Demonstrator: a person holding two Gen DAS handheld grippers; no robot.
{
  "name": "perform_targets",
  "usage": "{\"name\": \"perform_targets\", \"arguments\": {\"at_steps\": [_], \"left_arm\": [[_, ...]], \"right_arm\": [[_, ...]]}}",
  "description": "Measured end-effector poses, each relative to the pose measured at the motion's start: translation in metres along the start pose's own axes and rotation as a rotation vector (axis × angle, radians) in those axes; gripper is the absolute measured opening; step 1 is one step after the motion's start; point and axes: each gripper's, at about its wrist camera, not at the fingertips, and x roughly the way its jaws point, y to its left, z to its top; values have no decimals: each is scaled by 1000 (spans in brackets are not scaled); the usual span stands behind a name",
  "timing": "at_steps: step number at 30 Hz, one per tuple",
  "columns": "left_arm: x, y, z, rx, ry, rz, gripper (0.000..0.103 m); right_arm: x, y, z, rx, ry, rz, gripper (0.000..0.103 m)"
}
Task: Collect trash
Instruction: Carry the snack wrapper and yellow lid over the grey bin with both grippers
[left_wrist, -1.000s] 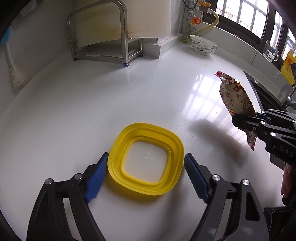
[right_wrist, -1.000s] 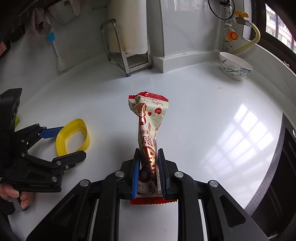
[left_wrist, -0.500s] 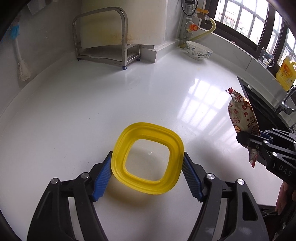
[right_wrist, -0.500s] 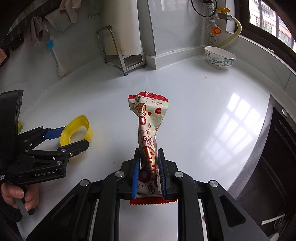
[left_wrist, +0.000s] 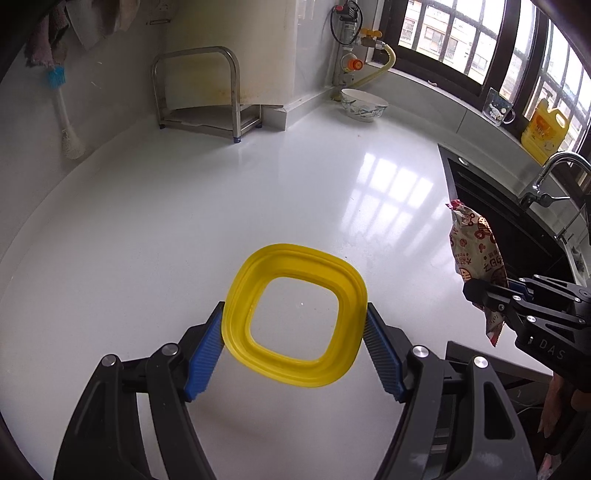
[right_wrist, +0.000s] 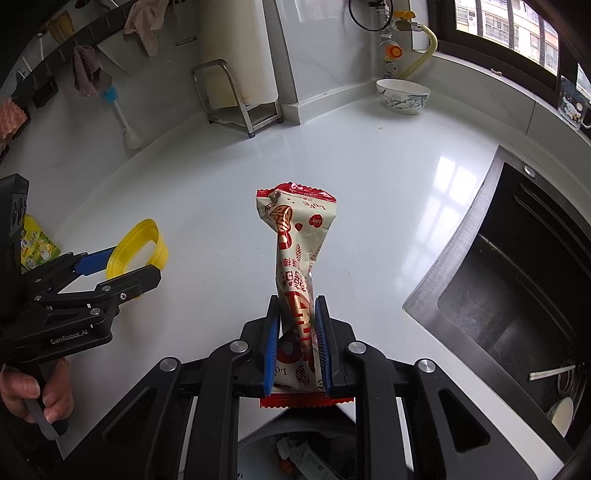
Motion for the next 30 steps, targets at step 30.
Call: {"name": "perform_targets", "arguments": {"at_steps": [30], "left_arm": [[-87, -120, -72, -17, -32, 63, 70]], "right_arm": [[-107, -59, -114, 29, -11, 83, 18]]}}
